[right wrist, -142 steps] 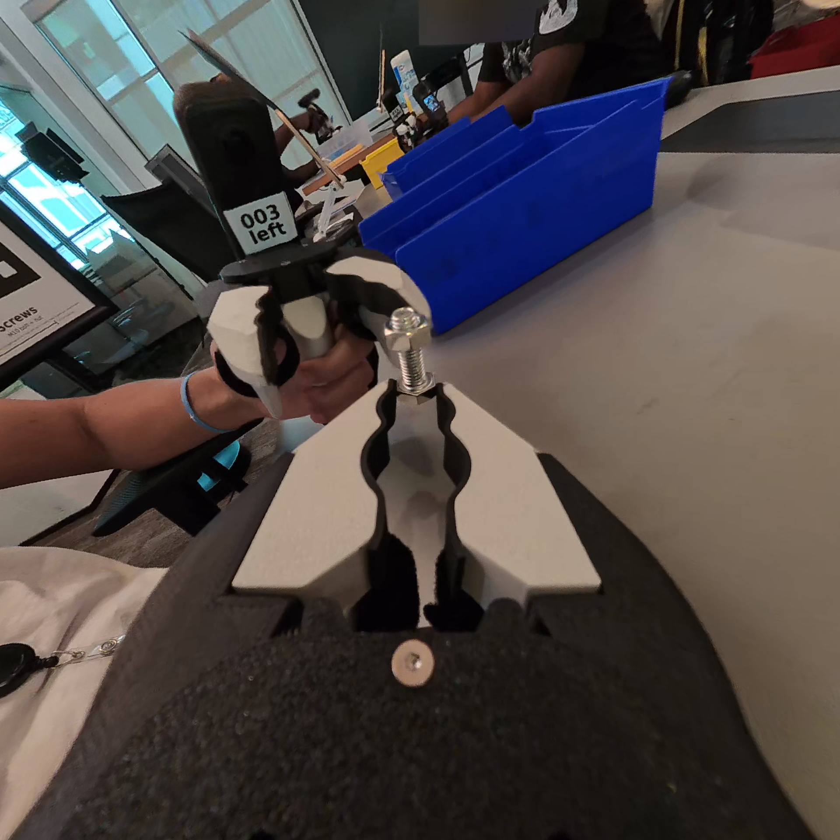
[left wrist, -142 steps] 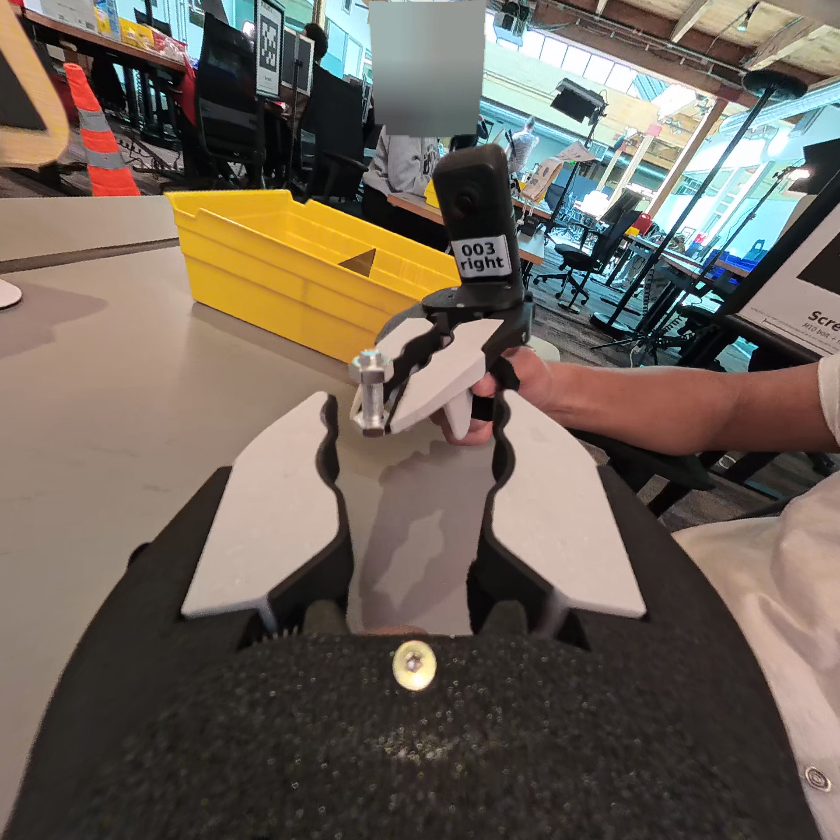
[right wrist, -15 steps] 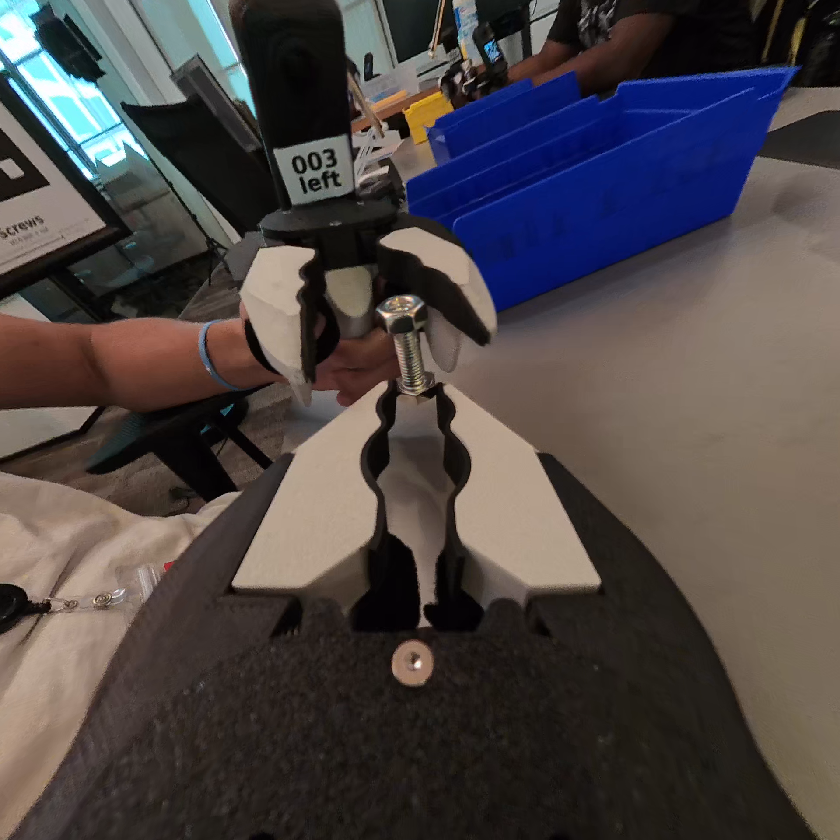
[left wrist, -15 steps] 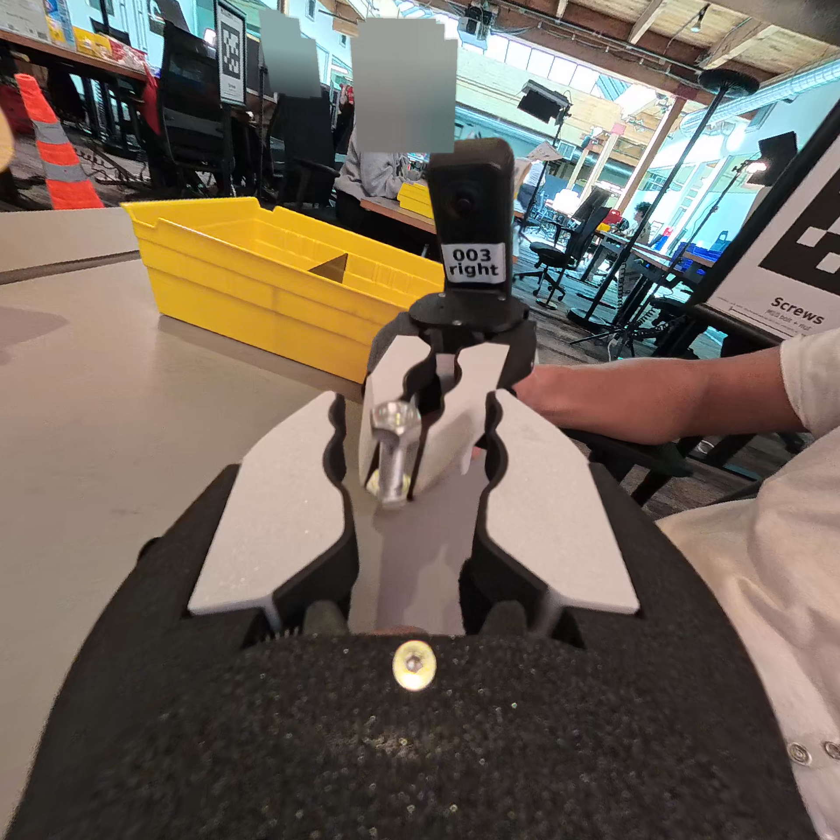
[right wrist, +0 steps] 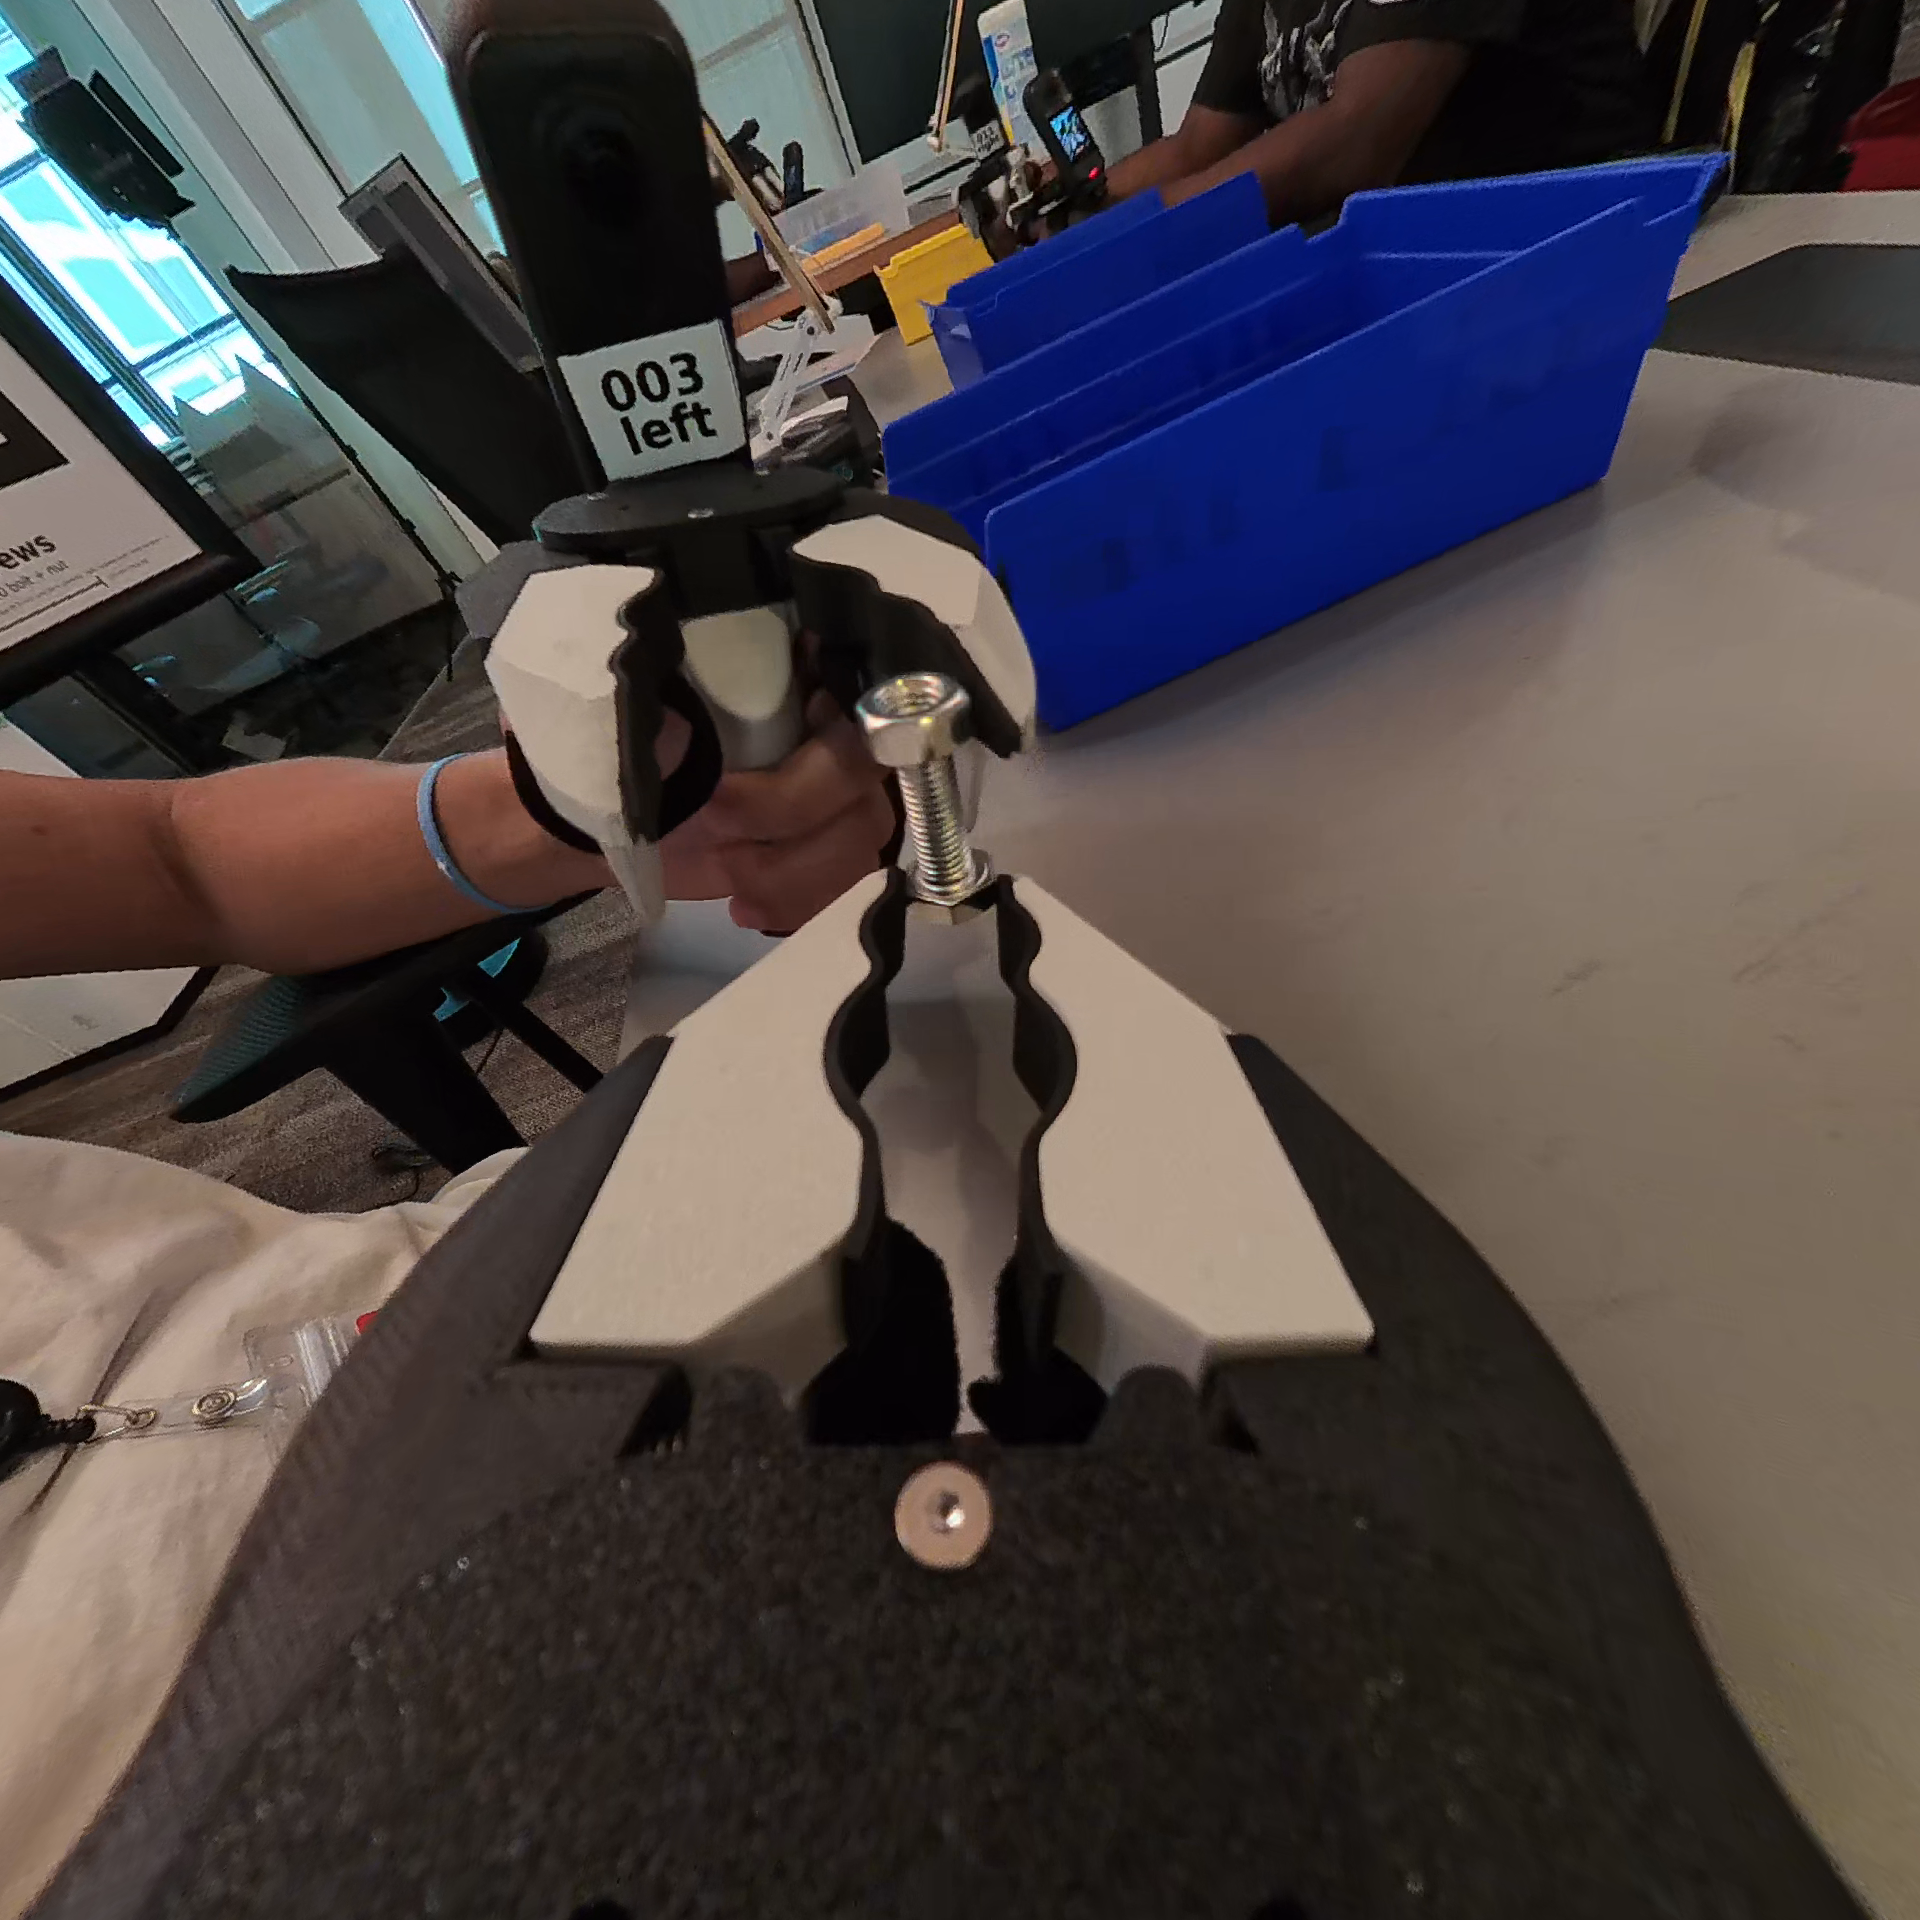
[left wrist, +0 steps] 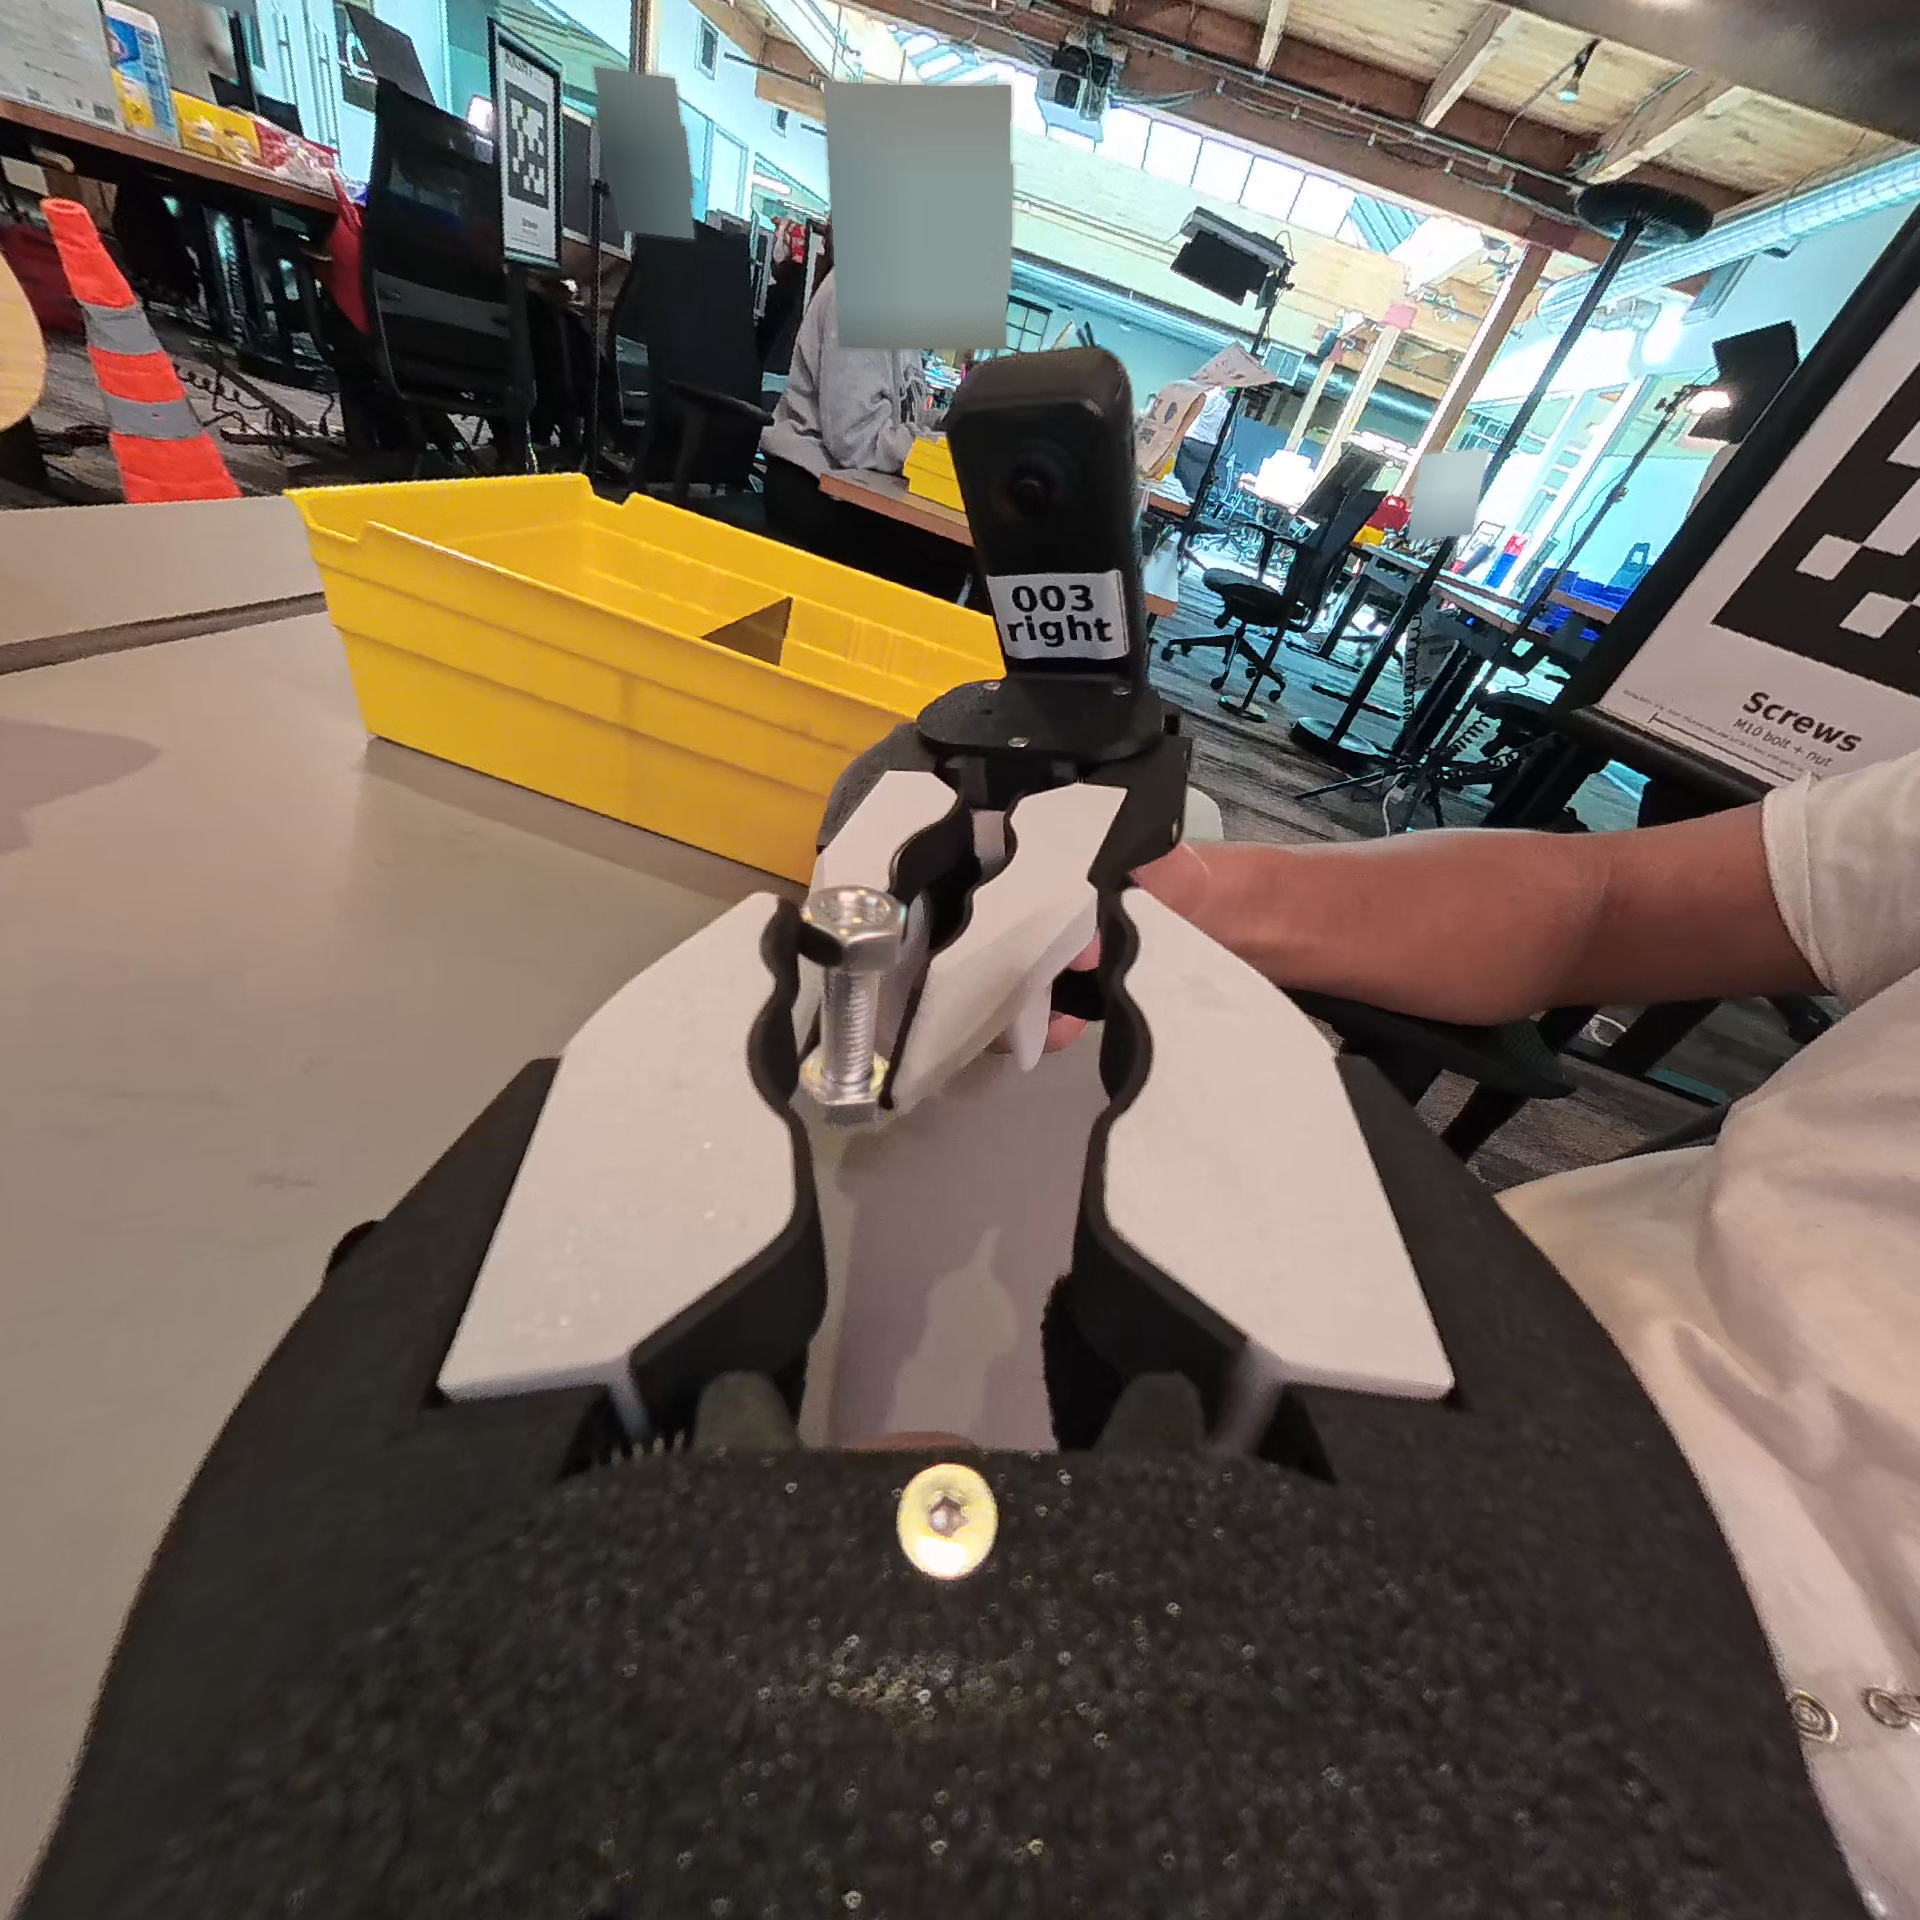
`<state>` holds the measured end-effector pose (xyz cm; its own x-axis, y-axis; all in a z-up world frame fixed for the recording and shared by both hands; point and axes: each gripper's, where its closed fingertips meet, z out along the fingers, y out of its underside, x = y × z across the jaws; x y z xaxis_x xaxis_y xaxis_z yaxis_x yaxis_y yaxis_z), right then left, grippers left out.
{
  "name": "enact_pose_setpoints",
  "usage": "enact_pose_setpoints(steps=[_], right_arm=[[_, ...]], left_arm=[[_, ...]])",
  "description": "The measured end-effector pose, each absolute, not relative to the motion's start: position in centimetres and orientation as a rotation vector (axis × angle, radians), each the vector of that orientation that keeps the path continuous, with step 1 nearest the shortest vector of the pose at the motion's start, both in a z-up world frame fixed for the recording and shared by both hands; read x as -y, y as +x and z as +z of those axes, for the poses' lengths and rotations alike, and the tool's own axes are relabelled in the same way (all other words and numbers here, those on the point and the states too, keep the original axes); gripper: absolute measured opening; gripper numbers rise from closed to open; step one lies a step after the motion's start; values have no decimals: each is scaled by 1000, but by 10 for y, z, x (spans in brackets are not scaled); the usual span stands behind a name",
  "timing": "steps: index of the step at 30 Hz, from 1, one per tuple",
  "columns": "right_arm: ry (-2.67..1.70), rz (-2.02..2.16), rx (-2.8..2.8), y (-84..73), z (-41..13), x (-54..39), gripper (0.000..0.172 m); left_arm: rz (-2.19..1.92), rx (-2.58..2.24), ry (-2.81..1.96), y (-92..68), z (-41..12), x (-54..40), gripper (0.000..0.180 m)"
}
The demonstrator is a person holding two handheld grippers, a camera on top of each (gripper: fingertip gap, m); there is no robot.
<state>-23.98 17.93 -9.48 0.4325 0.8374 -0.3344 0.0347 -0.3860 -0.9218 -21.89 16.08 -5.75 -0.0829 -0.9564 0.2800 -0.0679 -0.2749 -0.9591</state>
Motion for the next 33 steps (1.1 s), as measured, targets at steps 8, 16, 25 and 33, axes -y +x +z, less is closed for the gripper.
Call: enact_pose_setpoints(steps=[8,16,25,33], right_arm=[[-1744,1048,736,-231,-93,-183,17],[-1643,1183,865,-252,-81,-157,17],[-1620,1268,892,-254,-78,-147,17],[-1635,1234,854,-245,-78,-155,17]], left_arm=[[-1445,-1164,-1411,-222,-56,-164,53],[-1558,-1267,-1340,-225,-53,-146,56],[-1673,-1323,-1241,-226,-40,-123,59],[-1660,-1269,-1265,-231,-38,-136,53]])
